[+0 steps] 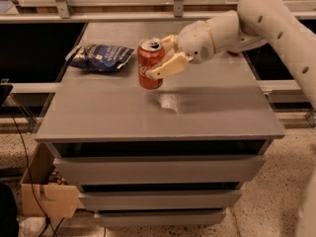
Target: Move coke can near blue chip bag
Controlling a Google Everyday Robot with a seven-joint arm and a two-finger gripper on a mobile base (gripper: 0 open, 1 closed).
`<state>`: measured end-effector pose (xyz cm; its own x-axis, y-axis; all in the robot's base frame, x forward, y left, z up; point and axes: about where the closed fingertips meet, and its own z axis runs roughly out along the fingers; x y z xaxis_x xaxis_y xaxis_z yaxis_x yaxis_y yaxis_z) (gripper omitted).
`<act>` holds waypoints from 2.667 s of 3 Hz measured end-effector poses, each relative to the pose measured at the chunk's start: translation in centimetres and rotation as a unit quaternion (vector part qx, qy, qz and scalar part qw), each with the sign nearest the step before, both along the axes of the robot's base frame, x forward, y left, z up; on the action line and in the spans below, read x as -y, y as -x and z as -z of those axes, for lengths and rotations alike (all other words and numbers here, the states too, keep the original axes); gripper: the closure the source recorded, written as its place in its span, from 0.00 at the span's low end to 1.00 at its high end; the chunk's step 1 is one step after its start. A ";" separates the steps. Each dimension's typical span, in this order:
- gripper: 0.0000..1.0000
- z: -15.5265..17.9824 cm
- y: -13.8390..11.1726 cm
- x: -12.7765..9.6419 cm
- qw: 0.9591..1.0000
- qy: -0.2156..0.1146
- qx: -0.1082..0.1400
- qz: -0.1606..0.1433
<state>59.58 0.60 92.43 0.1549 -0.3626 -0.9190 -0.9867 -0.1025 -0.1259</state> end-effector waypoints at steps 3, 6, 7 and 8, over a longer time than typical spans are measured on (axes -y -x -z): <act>1.00 0.8 -5.8 -2.0 0.999 0.016 0.001 0.037; 1.00 2.8 -8.6 -4.6 0.998 0.021 -0.028 0.051; 1.00 3.0 -9.1 -5.2 0.998 0.019 -0.030 0.051; 0.83 3.0 -9.5 -5.8 0.998 0.017 -0.035 0.049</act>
Offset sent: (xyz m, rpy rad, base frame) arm 0.0745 0.0153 -0.0069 -0.0395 -0.0154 -0.0882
